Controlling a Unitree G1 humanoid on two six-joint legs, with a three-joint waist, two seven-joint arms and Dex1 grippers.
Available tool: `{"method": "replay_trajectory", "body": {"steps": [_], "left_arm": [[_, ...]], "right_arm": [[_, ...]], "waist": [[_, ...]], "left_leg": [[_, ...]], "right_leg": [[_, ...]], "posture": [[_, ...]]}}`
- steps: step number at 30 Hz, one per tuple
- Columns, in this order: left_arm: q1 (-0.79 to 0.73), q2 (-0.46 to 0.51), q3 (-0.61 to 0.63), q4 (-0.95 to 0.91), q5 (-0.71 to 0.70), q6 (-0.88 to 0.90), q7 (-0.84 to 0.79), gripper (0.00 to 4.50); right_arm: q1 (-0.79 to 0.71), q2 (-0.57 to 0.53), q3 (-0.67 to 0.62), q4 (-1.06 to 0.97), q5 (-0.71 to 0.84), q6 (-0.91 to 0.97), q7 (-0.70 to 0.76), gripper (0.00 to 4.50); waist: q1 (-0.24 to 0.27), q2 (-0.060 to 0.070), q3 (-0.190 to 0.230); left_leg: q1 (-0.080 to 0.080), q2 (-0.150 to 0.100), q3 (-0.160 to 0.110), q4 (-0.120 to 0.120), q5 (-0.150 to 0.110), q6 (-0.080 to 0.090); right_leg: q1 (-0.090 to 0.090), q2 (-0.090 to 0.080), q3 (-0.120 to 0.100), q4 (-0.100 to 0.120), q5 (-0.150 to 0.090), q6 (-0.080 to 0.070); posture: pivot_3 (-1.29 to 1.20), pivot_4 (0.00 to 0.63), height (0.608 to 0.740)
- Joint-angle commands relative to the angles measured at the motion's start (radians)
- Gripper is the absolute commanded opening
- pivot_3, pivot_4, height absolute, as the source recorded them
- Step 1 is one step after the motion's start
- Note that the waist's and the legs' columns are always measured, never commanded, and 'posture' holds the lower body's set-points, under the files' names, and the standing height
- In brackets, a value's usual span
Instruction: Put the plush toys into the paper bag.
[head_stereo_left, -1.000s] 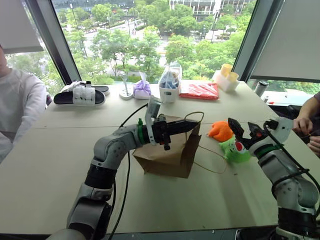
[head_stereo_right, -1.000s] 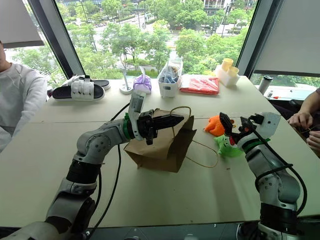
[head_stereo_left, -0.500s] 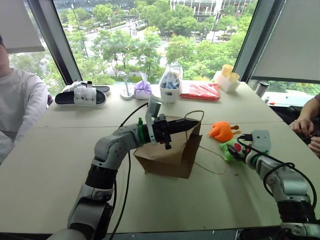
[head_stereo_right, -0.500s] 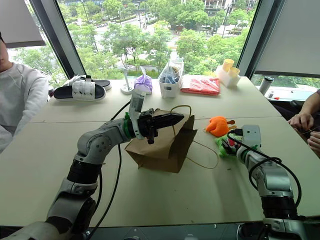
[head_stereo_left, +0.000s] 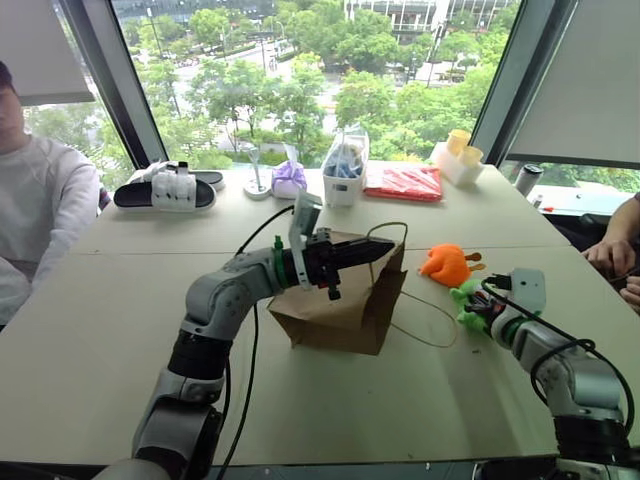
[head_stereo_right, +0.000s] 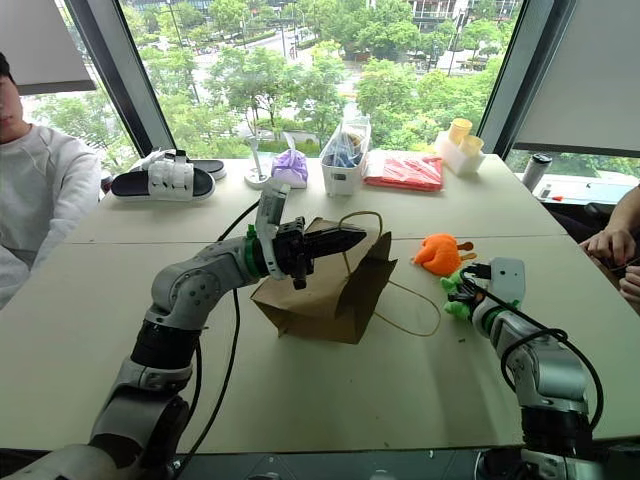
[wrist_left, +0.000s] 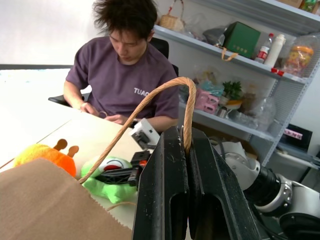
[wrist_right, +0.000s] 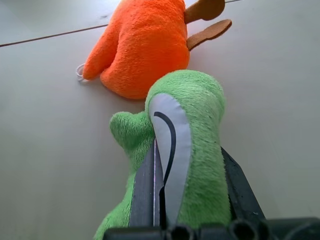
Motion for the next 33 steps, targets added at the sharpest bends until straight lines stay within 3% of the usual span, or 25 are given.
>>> {"method": "replay_trajectory", "body": {"steps": [1, 5, 10, 20, 27, 33], "left_arm": [[-0.032, 0.003, 0.014, -0.005, -0.025, 0.004, -0.025, 0.00], [-0.047, 0.004, 0.014, 0.015, -0.036, 0.015, -0.049, 0.00], [-0.068, -0.004, 0.029, 0.038, -0.060, 0.038, -0.059, 0.00], [-0.065, 0.007, 0.044, 0.020, -0.086, 0.071, -0.056, 0.00], [-0.059, 0.011, 0.045, 0.010, -0.096, 0.081, -0.051, 0.00], [-0.062, 0.002, 0.039, 0.012, -0.099, 0.080, -0.050, 0.00]], "right_arm": [[0.001, -0.142, -0.105, -0.234, 0.157, 0.002, 0.208, 0.02], [0.000, -0.249, -0.097, -0.348, 0.254, 0.054, 0.311, 0.02], [-0.056, -0.260, 0.003, -0.419, 0.350, 0.127, 0.348, 0.02], [-0.090, -0.230, 0.181, -0.408, 0.278, 0.094, 0.353, 0.02], [-0.100, -0.239, 0.227, -0.357, 0.233, 0.074, 0.396, 0.02], [-0.221, -0.183, 0.373, -0.273, 0.156, 0.048, 0.433, 0.02]], "waist": [[-0.002, 0.003, 0.001], [-0.008, 0.000, 0.000], [-0.004, -0.001, 0.000], [0.000, -0.001, 0.000], [-0.001, -0.001, 0.000], [-0.005, -0.001, 0.000]], "left_leg": [[0.000, 0.000, 0.000, 0.000, 0.000, 0.000], [0.002, 0.002, 0.000, -0.001, -0.001, 0.001], [0.001, 0.002, 0.000, 0.000, -0.001, 0.001], [-0.001, 0.001, -0.001, -0.001, -0.001, 0.002], [-0.001, 0.001, 0.000, -0.001, -0.001, 0.002], [0.000, 0.001, 0.000, -0.001, -0.001, 0.002]], "right_leg": [[0.000, 0.000, 0.000, 0.000, 0.000, 0.000], [0.002, 0.002, -0.001, -0.002, 0.000, 0.000], [0.002, 0.002, -0.001, -0.002, 0.000, 0.000], [0.002, 0.000, -0.001, -0.007, 0.000, 0.000], [0.002, 0.000, -0.001, -0.007, 0.000, 0.000], [0.001, 0.001, -0.001, -0.006, 0.000, 0.000]], "posture": [[0.00, 0.150, 0.740], [0.00, 0.150, 0.740], [0.00, 0.150, 0.740], [0.00, 0.150, 0.740], [0.00, 0.150, 0.740], [0.00, 0.150, 0.740]]}}
